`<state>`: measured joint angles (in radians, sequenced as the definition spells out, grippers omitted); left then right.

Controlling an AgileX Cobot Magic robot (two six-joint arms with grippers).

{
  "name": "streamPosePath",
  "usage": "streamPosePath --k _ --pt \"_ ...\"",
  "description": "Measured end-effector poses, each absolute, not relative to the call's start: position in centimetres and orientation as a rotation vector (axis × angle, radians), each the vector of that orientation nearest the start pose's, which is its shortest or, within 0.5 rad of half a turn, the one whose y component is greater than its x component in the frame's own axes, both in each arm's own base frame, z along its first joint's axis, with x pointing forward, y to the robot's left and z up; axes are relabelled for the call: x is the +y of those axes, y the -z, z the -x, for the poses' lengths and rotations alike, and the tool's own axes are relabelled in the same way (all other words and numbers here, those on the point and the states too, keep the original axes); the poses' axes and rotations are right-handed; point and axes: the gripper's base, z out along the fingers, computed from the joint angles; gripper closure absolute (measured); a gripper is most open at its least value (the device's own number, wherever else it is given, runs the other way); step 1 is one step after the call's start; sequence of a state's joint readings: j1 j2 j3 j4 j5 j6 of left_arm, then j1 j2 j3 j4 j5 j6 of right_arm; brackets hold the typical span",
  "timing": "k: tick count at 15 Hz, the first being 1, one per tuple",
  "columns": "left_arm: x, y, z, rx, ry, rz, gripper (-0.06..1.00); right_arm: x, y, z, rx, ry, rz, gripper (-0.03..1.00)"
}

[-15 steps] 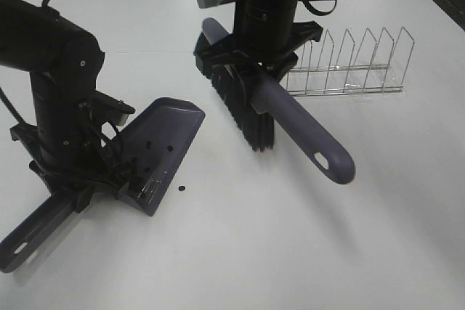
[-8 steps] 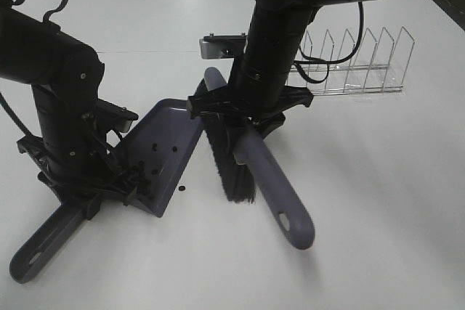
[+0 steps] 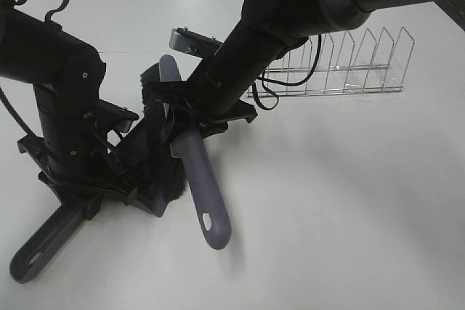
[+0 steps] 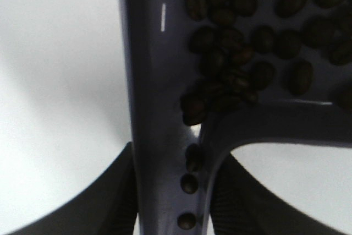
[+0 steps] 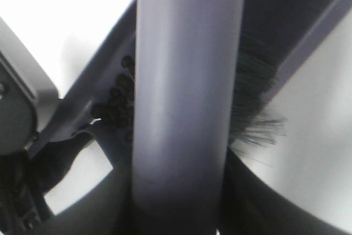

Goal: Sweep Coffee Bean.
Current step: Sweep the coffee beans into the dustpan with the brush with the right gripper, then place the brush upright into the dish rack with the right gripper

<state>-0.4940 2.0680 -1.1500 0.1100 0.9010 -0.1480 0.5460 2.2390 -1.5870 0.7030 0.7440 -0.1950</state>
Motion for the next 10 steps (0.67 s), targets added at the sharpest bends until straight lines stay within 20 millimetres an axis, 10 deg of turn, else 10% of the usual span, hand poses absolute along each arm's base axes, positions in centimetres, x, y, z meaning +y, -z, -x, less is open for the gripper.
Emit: streamPosePath --k 6,10 --pt "-15.4 -9.3 -30.3 3.192 -0.205 -0.674 0.61 28.5 -19.6 -38.9 2.595 -0.952 0.474 0.66" --pt "-14.9 -9.9 -30.5 3.213 -0.122 -0.558 0.61 24.4 -24.6 -39.3 2.581 -0.858 0.485 0.66"
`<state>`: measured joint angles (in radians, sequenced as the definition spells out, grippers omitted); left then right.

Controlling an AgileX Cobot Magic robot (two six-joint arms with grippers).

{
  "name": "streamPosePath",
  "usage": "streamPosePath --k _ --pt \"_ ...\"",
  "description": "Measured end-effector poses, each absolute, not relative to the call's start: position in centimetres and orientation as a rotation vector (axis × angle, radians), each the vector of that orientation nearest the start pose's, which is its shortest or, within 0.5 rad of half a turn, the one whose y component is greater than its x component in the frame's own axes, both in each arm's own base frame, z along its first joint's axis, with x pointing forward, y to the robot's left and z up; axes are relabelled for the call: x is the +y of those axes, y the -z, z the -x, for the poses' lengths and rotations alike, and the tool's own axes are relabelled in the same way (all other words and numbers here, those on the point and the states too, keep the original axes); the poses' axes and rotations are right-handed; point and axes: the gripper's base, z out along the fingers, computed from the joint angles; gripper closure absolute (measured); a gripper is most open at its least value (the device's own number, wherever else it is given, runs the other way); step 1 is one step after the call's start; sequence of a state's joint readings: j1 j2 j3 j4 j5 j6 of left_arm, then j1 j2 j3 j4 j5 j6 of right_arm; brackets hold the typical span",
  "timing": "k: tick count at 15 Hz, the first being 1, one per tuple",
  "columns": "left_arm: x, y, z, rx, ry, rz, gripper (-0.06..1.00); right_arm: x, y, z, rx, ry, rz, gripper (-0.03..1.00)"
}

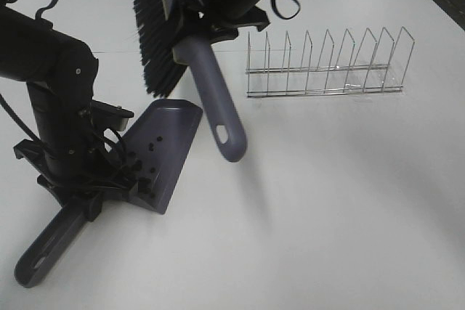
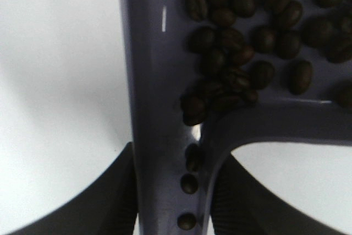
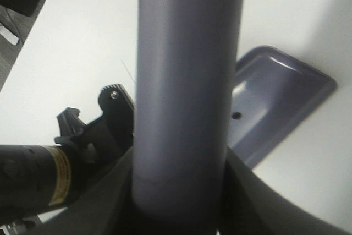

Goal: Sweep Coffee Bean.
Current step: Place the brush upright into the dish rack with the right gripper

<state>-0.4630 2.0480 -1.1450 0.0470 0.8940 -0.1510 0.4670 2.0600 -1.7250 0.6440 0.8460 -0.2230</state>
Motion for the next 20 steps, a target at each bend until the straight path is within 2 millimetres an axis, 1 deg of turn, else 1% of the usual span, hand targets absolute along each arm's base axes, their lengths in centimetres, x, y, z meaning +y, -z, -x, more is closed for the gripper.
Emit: streamPosePath --k 2,3,5,7,8,9,11,12,14,15,18,19,20 --pt "-13.6 -10.4 -31.0 3.207 -0.09 -0.472 0.61 22.2 -26.2 -39.2 2.6 -0.765 0.508 0.66" --pt "-13.3 -10.7 -31.2 3.202 -0.085 -0.455 0.61 21.9 -26.7 -39.0 2.601 -0.734 0.529 0.66" --pt "-12.1 -11.5 -31.7 3.194 -0.054 -0.367 0.61 20.7 -28.1 -38.1 2.633 -0.618 0.578 0.66" --pt "-11.3 -11.6 -32.0 3.205 -0.018 -0.288 0.61 19.3 -28.4 -37.4 2.728 -0.442 0.587 0.66" --pt "-11.1 -11.6 -32.1 3.209 -0.006 -0.265 0.61 18.1 -28.5 -36.9 2.807 -0.287 0.583 0.66" --pt "-11.1 -11.6 -32.1 3.21 -0.004 -0.261 0.61 17.5 -28.6 -36.6 2.836 -0.194 0.589 0.66" --pt "-11.1 -11.6 -32.2 3.208 -0.004 -0.2 0.61 16.6 -28.9 -36.4 2.838 -0.086 0.558 0.66" --pt "-11.1 -11.6 -32.2 3.208 -0.004 -0.158 0.61 16.3 -28.6 -35.9 2.852 -0.066 0.55 0.66" --pt "-11.1 -11.5 -32.2 3.206 -0.004 -0.117 0.61 15.5 -26.9 -34.7 2.924 -0.015 0.551 0.66" --pt "-11.1 -11.5 -32.2 3.206 -0.004 -0.114 0.61 15.3 -26.3 -34.3 2.944 0.005 0.557 0.66" --pt "-11.1 -11.5 -32.3 3.195 -0.003 -0.109 0.61 13.9 -23.3 -32.8 3.027 0.143 0.549 0.66" --pt "-11.1 -11.5 -32.3 3.193 -0.002 -0.109 0.61 13.1 -22.0 -32.2 3.054 0.237 0.496 0.66" --pt "-11.1 -11.5 -32.3 3.193 -0.002 -0.109 0.61 12.9 -21.8 -32.1 3.058 0.267 0.472 0.66"
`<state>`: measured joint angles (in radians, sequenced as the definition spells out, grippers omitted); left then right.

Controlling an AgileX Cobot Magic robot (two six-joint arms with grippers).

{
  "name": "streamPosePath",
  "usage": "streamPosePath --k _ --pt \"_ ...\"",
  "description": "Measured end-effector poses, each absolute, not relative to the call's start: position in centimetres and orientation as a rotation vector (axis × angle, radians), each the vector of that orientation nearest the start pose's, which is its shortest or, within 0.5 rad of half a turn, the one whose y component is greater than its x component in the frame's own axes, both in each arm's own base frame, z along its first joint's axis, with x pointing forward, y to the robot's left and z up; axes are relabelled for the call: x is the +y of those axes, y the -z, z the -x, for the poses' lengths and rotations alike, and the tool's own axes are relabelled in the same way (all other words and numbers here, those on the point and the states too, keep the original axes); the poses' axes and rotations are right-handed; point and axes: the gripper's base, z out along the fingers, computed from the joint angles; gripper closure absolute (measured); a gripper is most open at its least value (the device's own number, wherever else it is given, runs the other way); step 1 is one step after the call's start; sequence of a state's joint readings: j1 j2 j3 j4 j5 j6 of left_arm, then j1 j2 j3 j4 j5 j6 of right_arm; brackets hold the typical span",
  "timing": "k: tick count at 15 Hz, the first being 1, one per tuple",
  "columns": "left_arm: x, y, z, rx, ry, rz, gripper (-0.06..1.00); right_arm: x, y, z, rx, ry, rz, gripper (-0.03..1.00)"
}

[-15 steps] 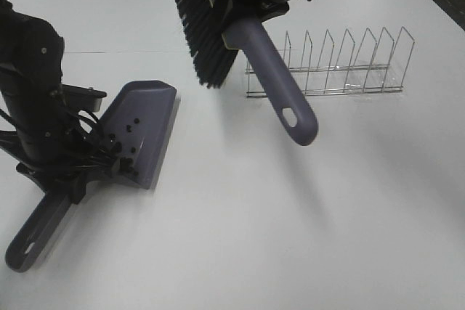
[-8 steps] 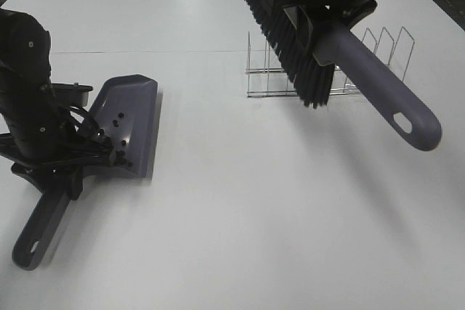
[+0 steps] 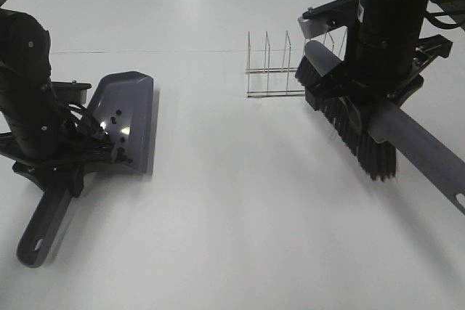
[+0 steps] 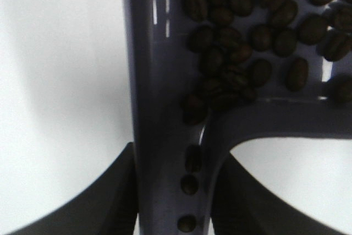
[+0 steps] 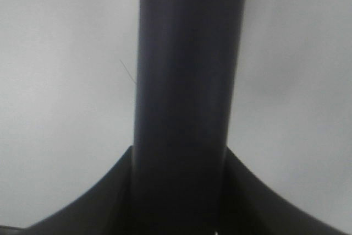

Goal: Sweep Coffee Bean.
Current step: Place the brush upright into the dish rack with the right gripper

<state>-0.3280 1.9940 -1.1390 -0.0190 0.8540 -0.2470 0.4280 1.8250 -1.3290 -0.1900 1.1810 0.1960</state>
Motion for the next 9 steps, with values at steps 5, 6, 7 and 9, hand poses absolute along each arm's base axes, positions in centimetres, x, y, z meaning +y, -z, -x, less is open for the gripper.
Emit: streamPosePath --k 5,6,7,9 --pt "-11.1 -11.5 -32.4 3.192 -0.005 -0.112 0.61 7.7 -21.1 -33.7 3.123 0.238 0.011 0.66" --pt "-11.1 -11.5 -32.4 3.192 -0.006 -0.113 0.61 6.6 -20.6 -34.0 3.146 0.21 -0.065 0.66" --pt "-11.1 -11.5 -32.4 3.192 -0.006 -0.112 0.61 5.9 -20.0 -34.3 3.169 0.191 -0.109 0.66" --pt "-11.1 -11.5 -32.4 3.191 -0.011 -0.116 0.61 5.6 -18.8 -34.6 3.206 0.196 -0.129 0.66"
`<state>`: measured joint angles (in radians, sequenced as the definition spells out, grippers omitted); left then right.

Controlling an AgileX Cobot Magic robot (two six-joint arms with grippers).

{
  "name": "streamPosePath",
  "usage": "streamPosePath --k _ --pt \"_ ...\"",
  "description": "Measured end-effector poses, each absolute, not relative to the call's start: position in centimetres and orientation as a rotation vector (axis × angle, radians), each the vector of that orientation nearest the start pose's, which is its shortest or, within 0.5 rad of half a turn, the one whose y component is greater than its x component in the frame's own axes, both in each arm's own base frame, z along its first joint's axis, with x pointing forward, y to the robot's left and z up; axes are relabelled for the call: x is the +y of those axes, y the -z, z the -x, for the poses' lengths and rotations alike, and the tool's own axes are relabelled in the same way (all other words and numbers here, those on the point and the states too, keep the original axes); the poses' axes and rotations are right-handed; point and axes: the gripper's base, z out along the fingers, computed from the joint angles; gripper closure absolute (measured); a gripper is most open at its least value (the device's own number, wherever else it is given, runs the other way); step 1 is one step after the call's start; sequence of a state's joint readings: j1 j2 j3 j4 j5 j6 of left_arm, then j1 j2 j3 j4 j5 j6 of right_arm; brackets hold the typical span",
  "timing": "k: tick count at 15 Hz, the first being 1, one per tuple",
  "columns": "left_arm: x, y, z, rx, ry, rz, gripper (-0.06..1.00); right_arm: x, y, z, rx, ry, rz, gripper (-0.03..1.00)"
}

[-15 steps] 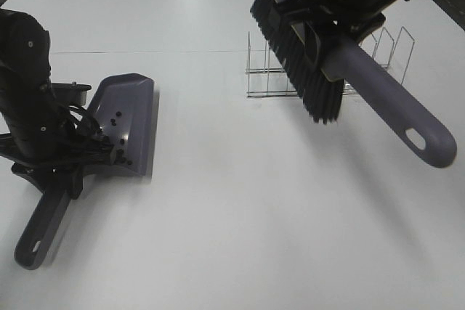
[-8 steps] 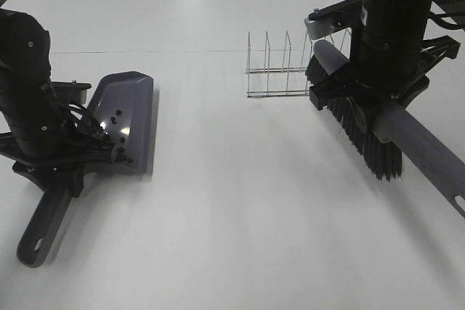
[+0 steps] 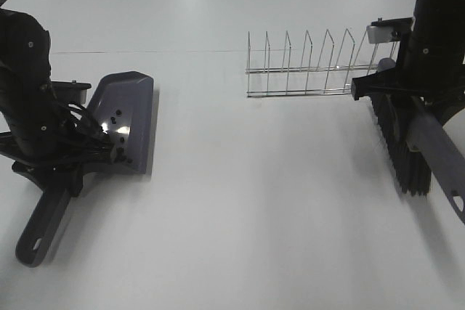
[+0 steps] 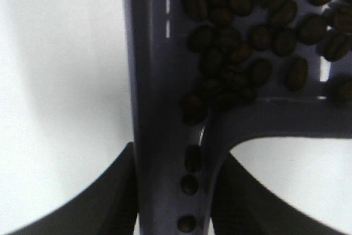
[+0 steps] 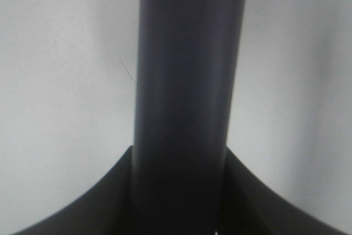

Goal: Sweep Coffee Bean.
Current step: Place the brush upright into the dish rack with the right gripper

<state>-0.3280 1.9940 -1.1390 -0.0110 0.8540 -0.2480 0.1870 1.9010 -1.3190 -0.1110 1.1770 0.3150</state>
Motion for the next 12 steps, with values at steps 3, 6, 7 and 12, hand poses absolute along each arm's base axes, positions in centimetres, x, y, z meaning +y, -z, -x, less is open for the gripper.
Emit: streamPosePath --k 3,6,7,12 --pt "-11.1 -11.5 -32.5 3.174 -0.016 -0.127 0.61 6.0 -16.9 -36.4 3.255 0.188 -0.116 0.66" --pt "-11.1 -11.5 -32.6 3.163 -0.011 -0.127 0.61 6.4 -16.9 -38.1 3.235 0.178 -0.119 0.66" --pt "-11.1 -11.5 -32.6 3.163 -0.011 -0.127 0.61 6.5 -16.8 -38.8 3.226 0.173 -0.118 0.66" --pt "-11.1 -11.5 -32.6 3.163 -0.011 -0.127 0.61 7.0 -15.3 -41.1 3.215 0.168 -0.107 0.66"
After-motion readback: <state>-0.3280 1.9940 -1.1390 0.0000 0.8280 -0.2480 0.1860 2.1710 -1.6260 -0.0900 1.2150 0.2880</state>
